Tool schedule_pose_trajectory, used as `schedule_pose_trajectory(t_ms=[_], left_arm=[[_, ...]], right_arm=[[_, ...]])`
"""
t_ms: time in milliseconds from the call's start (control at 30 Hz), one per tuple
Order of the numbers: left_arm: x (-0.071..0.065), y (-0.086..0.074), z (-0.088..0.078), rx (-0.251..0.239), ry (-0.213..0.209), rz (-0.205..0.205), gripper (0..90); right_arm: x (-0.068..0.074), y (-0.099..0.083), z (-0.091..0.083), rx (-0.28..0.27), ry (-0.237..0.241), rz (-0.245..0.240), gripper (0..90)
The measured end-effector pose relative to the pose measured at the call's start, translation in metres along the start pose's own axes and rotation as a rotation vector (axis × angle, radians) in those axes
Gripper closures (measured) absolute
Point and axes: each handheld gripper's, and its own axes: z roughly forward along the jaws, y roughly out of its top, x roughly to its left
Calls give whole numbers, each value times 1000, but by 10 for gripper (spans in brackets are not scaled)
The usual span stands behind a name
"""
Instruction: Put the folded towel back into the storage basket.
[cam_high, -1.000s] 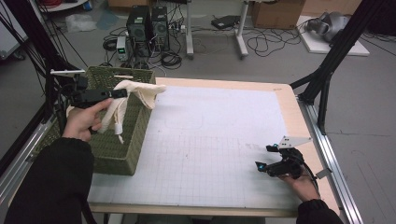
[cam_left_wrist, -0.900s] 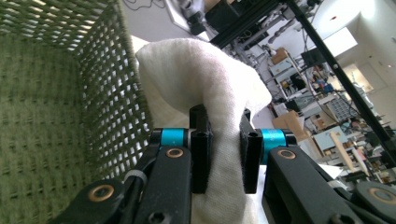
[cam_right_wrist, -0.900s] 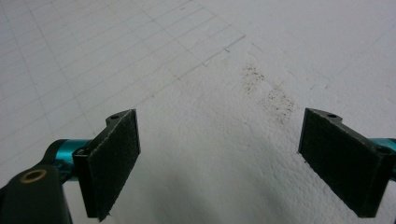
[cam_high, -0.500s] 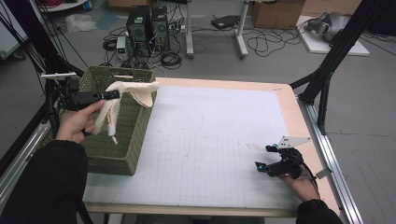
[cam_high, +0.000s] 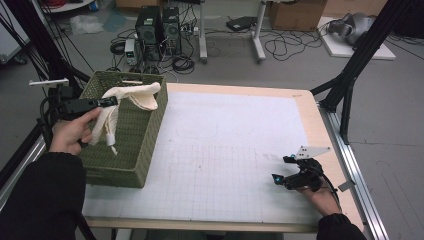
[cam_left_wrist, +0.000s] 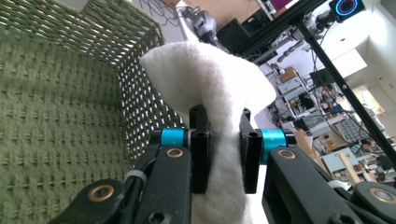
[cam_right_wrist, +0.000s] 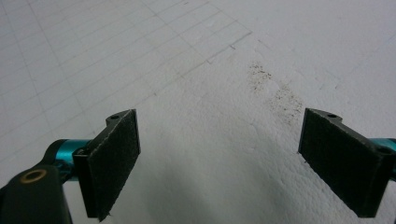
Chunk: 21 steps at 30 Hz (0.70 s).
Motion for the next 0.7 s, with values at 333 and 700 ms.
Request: schedule_pose_trajectory(t_ms=[333, 700], left_arm=[[7, 0, -9, -17, 45, -6, 794], [20, -11, 1, -5, 98, -30, 794]], right_arm=[[0, 0, 1, 4, 5, -4, 118], [1, 0, 1, 8, 10, 3, 118]])
